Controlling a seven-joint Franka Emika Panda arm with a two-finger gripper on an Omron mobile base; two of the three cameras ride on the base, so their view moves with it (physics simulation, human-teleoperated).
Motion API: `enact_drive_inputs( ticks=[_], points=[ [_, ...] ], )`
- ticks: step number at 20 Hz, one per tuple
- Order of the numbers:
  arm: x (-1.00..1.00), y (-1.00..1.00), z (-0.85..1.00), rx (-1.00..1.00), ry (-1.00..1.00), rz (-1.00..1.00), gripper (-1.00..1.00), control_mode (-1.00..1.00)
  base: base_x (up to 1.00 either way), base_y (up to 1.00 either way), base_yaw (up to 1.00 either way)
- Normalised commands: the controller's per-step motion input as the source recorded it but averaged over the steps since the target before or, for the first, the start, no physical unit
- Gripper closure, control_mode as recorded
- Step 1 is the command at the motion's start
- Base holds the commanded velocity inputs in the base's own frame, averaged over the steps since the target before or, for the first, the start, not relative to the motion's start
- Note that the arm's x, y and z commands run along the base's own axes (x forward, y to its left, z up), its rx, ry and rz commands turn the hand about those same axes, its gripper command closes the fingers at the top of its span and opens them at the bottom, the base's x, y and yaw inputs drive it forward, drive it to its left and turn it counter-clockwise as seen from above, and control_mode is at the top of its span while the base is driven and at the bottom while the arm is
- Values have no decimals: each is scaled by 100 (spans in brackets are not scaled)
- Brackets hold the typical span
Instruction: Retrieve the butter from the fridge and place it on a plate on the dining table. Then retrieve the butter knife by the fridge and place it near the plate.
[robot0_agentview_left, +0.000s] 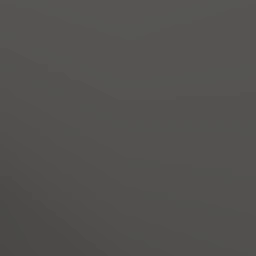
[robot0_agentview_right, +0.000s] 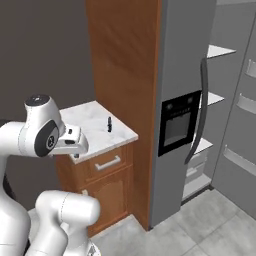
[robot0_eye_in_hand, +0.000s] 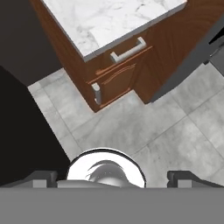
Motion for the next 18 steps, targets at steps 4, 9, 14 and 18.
enact_drive_inputs(
  ticks=[4,9,14,18],
  points=[
    [0,0,0,0,0,0,-100,100,49,1,-6],
    [0,0,0,0,0,0,-100,100,54,-5,-1],
    [0,0,0,0,0,0,-100,100,37,-11,0],
    [0,0,0,0,0,0,-100,100,36,-16,2]
  ],
)
